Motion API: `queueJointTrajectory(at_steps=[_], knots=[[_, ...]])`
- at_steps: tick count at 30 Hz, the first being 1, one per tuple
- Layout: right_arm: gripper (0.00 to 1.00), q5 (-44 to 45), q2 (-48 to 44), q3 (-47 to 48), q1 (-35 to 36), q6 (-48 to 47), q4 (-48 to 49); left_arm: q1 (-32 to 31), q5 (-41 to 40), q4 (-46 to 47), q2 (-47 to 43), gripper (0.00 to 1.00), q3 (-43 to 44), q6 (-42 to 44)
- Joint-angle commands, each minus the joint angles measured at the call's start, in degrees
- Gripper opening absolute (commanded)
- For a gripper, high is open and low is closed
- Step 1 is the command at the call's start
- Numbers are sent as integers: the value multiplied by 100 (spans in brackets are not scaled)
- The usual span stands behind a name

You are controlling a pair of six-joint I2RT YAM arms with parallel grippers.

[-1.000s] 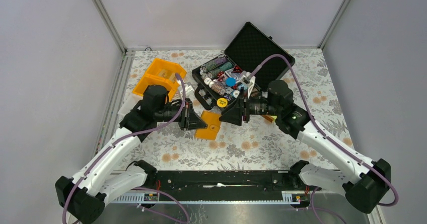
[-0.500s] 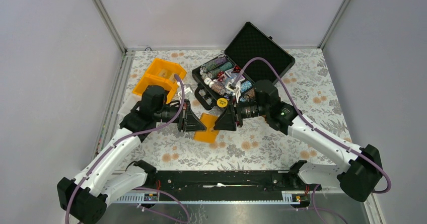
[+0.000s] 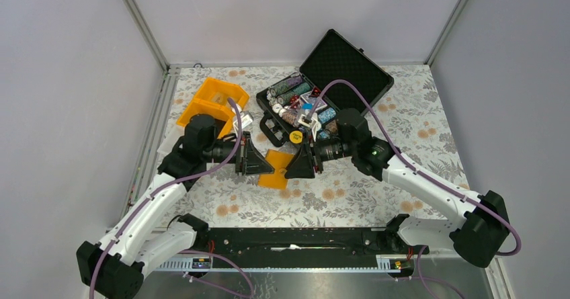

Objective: Put the credit cards into the card holder
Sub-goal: Open the card holder at the center of the board.

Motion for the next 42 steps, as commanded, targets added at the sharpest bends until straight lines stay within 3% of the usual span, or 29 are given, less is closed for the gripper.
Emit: queueJointTrajectory(at_steps=[1, 6, 9, 14, 17, 23, 42], knots=[[41, 15, 54, -119, 84, -37, -52, 73, 461, 720, -273, 0, 9, -166], [32, 477, 145, -14, 251, -163, -441, 312, 563, 1338, -316, 0, -190, -629], [20, 919, 31, -11, 345, -280, -696, 456, 610, 1375, -229, 0, -195, -698], [0, 1621, -394, -407, 393, -200, -333, 553, 508, 1271, -169, 0, -233, -661], [0, 1654, -465, -508, 434, -174, -3, 551, 463, 1157, -86, 0, -264, -624], [0, 1541, -370, -16, 827, -385, -617, 556, 418, 582, 268, 0, -99, -337], [0, 552, -608, 321, 1391, -242, -459, 600, -327, -372, 694, 0, 149, 150]])
